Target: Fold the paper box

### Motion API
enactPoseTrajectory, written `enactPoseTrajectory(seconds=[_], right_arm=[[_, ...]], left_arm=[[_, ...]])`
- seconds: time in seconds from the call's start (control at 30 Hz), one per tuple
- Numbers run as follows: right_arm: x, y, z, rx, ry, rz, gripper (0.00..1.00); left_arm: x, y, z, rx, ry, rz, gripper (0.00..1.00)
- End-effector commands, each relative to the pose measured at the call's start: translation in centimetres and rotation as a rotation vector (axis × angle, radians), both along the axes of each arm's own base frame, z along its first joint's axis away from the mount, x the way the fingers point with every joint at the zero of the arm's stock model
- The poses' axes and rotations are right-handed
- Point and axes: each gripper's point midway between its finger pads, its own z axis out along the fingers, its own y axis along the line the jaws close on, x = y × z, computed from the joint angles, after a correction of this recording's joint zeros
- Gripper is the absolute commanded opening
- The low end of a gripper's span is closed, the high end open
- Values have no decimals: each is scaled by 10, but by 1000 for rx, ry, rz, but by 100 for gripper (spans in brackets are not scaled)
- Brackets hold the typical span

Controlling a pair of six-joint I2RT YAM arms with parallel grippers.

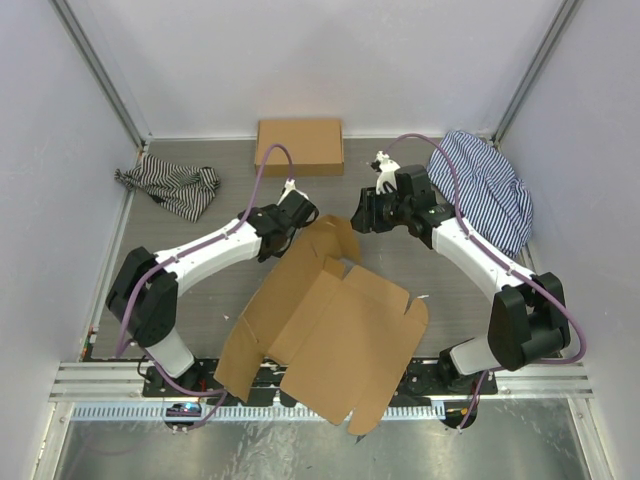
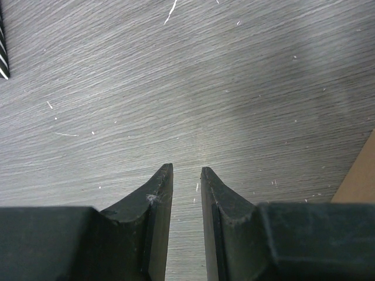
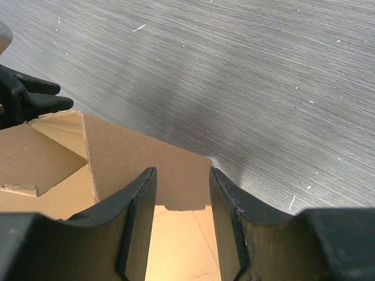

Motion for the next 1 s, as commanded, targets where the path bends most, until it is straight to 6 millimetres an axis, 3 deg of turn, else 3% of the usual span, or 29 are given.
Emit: enactPoseTrajectory(seconds=[0.0,0.47,0.67,0.8,0.97], right_arm=[[2,10,33,46,-80,47,46],[-30,13,29,52,-59,130,45],[-44,16,14,45,-37,205,46],[-45,17,3,43,-38,216,49],[-40,16,-6,46,-51,183,50]], left_arm=[[1,-4,13,-58,-27,6,33],[-1,-8,16,-73,-13,5,32],[-8,-20,18,-86,-6,-14,32],[-14,-28,20,-63,-4,-34,32],[-18,-20,29,-18,-9,-23,32]])
